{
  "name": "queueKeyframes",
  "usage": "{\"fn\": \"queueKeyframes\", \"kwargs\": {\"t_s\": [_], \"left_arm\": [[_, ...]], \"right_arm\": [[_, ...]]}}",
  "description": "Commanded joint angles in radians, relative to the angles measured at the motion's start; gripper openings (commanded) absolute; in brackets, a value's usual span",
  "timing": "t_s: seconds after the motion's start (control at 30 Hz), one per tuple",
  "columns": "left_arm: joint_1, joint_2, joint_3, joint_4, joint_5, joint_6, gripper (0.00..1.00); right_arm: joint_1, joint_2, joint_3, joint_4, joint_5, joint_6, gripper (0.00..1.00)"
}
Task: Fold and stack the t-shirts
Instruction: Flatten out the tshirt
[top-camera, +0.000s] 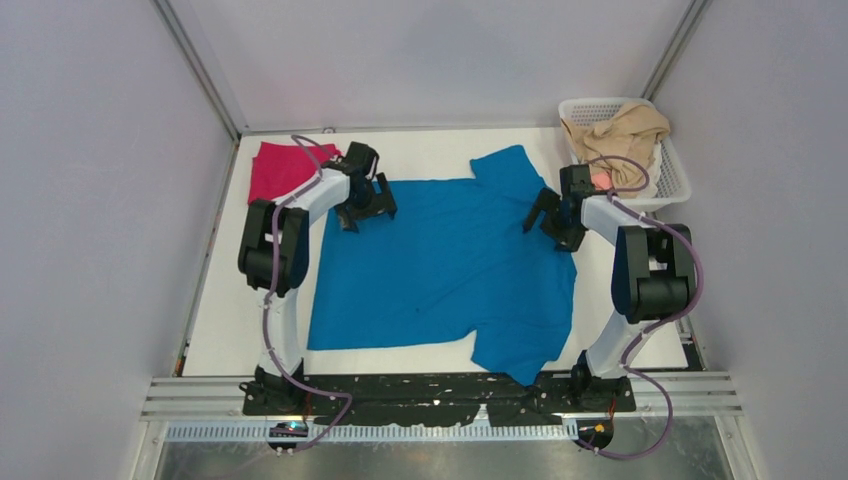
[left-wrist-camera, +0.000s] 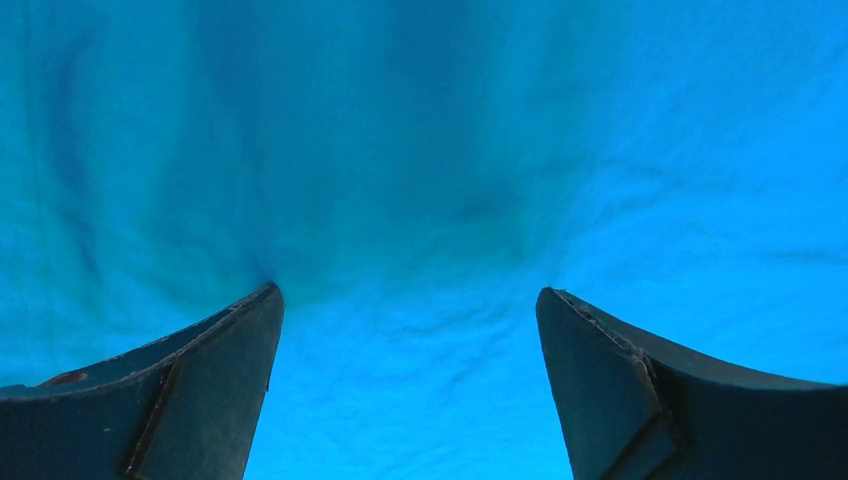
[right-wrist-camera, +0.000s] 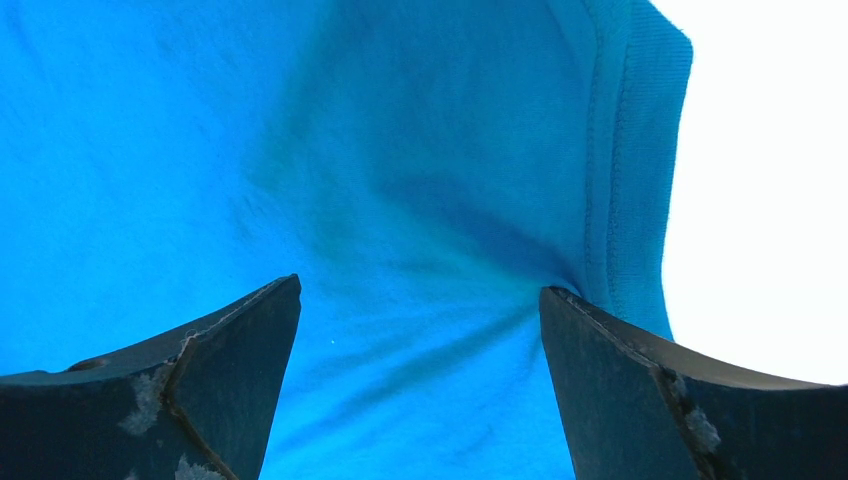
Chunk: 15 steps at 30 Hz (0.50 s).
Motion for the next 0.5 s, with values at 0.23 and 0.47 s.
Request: {"fn": "queueKeyframes", "kwargs": {"t_s": [0.23,0.47], "left_arm": [[0.051,0.126,0.246,-0.122,0.101,0.002,0.99],[0.048,-0.108,0.167,-0.079,0.105,0.042,1.0]], "right_arm": [[-0.004,0.094,0.15,-0.044,0.039,-0.073,0.95],[0.076,-0.11,0.104,-0.08,0.14,-0.106,0.95]]}}
